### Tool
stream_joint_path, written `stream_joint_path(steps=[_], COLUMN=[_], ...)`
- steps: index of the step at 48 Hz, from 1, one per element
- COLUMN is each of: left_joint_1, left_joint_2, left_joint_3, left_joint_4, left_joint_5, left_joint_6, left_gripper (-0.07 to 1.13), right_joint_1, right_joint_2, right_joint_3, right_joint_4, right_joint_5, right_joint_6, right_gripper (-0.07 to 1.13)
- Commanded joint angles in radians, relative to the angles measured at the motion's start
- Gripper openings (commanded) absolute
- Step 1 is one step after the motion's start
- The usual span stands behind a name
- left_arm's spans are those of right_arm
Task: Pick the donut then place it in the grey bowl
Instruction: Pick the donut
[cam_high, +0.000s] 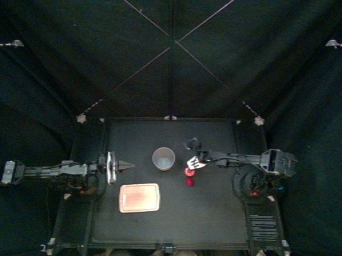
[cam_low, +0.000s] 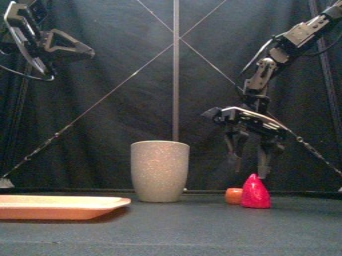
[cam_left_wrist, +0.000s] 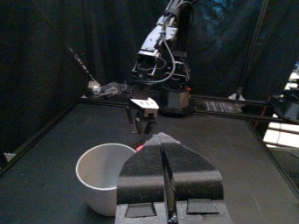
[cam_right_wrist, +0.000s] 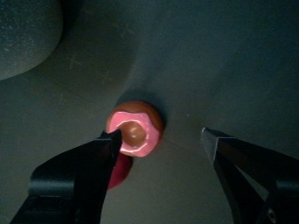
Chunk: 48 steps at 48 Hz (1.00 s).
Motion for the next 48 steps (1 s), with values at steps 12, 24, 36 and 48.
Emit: stream_joint_path(steps=[12, 24, 36, 48], left_joint_1=[0.028, 0.026, 0.026, 0.028], left_joint_2=[0.005, 0.005, 0.003, 0.003], left_joint_3=[0.005, 0.005, 0.005, 0.002], left_joint_4=[-0.014, -0.04, -0.046, -0.046], left_joint_5=[-0.005, -0.005, -0.011, -0.011], left_joint_6=[-0.002, -0.002, 0.0, 0.002], left_gripper=[-0.02, -0.02, -0.02, -0.02], right_joint_1=[0.066, 0.061, 0.051, 0.048], right_joint_2=[0.086, 0.126, 0.167, 0.173], right_joint_3=[-0.087, -0.091, -0.092, -0.094], right_joint_4=[-0.003, -0.02, -0.025, -0.034], right_joint_5=[0.011, 0.02, 0.025, 0.023], right_joint_6=[0.046, 0.046, 0.044, 0.046], right_gripper=[1.04, 1.04, 1.03, 0.9])
